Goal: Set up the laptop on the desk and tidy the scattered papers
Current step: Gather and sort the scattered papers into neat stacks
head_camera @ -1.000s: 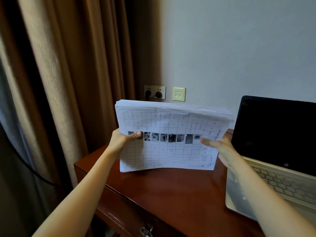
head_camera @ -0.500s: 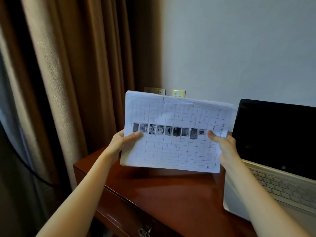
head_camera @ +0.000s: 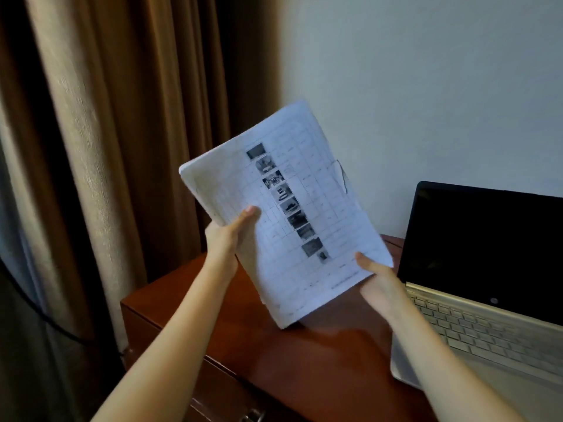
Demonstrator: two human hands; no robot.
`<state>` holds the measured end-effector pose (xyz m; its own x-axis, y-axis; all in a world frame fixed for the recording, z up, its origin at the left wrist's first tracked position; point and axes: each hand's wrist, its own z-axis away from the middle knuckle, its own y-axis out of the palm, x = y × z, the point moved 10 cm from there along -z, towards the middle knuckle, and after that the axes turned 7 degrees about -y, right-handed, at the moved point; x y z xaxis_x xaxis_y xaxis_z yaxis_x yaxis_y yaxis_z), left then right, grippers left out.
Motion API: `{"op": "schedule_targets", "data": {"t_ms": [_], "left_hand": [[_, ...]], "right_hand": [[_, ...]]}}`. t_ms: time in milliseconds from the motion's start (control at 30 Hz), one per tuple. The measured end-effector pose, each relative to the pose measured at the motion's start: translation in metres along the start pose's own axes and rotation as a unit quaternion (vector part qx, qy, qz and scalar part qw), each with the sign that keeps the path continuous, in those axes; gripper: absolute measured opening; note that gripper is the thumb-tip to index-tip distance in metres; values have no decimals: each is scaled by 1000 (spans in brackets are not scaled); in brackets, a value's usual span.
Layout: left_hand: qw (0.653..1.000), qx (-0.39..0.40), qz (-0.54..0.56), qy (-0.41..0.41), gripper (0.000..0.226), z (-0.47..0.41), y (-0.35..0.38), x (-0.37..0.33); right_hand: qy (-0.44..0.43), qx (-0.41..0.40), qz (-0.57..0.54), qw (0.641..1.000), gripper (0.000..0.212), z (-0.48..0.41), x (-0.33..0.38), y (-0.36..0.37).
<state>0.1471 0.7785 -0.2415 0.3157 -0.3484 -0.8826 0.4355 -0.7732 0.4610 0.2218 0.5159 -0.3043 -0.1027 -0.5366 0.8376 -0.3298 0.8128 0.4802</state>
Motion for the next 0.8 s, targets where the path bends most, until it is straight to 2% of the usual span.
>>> {"op": "schedule_targets", "data": {"t_ms": [100,200,333,433,500,600,700,800], "left_hand": [[997,29,-59,26,19,-4,9,-28],[988,82,-116,57,15,-3,28,-48],[964,165,-188,86,12,2,47,-49],[955,209,-205,56,11,1,46,-30],[948,238,-209,35,12,4,43,-15],[952,227,-203,17,21,4,36,1],[960,203,-194,13,18,3,29,10],[964,161,-207,50,19,2,21,5]], "right_hand": [[22,34,191,981,94,5,12,-3],[-1,39,298,954,57,0,25,16],[-46,-18,272,961,40,-5,31,25],[-18,-47,238,970,36,1,12,15],[9,-44,237,971,43,4,1,14],[25,-16,257,966,52,4,-3,19],[6,-21,270,963,45,3,0,19],[-23,-30,268,963,39,5,4,24]]}}
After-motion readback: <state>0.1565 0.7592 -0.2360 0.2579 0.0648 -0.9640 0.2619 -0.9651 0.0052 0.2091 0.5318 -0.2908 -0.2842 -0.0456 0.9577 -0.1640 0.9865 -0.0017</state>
